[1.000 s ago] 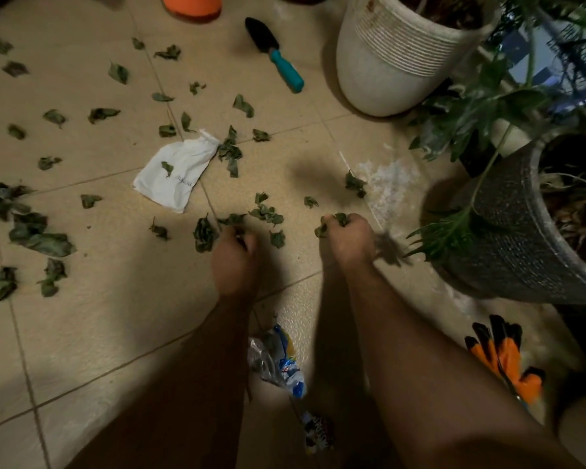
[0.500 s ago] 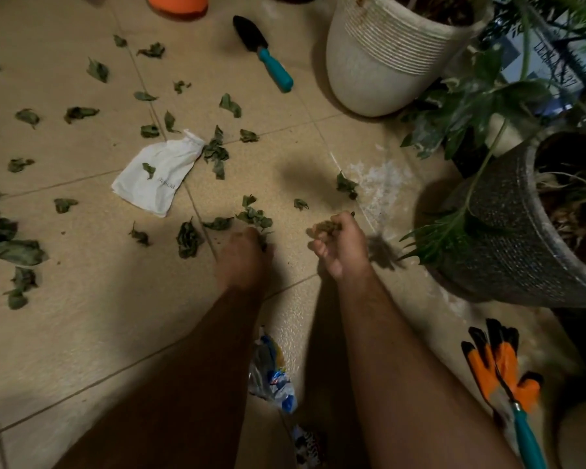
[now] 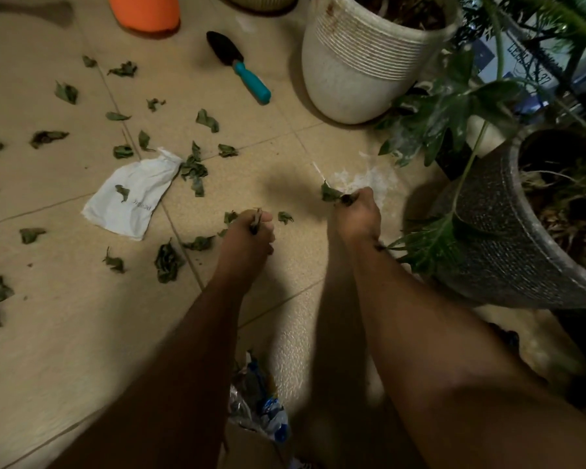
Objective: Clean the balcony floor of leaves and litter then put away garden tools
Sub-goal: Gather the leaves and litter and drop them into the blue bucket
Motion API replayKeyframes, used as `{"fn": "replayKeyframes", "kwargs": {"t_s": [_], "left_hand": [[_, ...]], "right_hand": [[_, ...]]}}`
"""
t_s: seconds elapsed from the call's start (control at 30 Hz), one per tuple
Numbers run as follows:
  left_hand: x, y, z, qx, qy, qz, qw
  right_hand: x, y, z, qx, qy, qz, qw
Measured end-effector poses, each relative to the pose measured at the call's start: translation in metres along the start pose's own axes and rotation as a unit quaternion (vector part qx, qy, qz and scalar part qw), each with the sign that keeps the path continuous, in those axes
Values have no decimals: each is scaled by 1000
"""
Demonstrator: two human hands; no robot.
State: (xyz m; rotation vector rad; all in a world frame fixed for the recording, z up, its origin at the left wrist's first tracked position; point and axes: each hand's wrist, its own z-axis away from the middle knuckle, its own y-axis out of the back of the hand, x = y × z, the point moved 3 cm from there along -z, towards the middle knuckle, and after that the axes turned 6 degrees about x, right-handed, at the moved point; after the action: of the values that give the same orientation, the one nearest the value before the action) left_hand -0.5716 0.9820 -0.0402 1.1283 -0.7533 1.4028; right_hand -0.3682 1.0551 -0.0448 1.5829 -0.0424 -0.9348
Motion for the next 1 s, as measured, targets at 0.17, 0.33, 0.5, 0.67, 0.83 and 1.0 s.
{"fn": "replayKeyframes", "kwargs": {"t_s": [0.17,0.33,0.5,0.67,0.83,1.0], "left_hand": [[14,-9,-27,47,-112,-189,974],[24,-26,-32,22,-176,-304,936],[25,-44,-47,-6,-158,-416,895],[14,-39,-48,7,-155,-425,892],[29,-33,-31,68,-170,-239,954],[19,12,-27,97,-8,50,994]], "right_hand": [[0,-3,-3,-46,80,61,994],[13,1,4,-87,23,-85,992],[18,8,0,-118,-103,-327,932],[3,-10,-12,-6,59,-139,989],[-8,-13,-14,-67,122,-41,989],[-12,-17,1,-91,161,82,979]]}}
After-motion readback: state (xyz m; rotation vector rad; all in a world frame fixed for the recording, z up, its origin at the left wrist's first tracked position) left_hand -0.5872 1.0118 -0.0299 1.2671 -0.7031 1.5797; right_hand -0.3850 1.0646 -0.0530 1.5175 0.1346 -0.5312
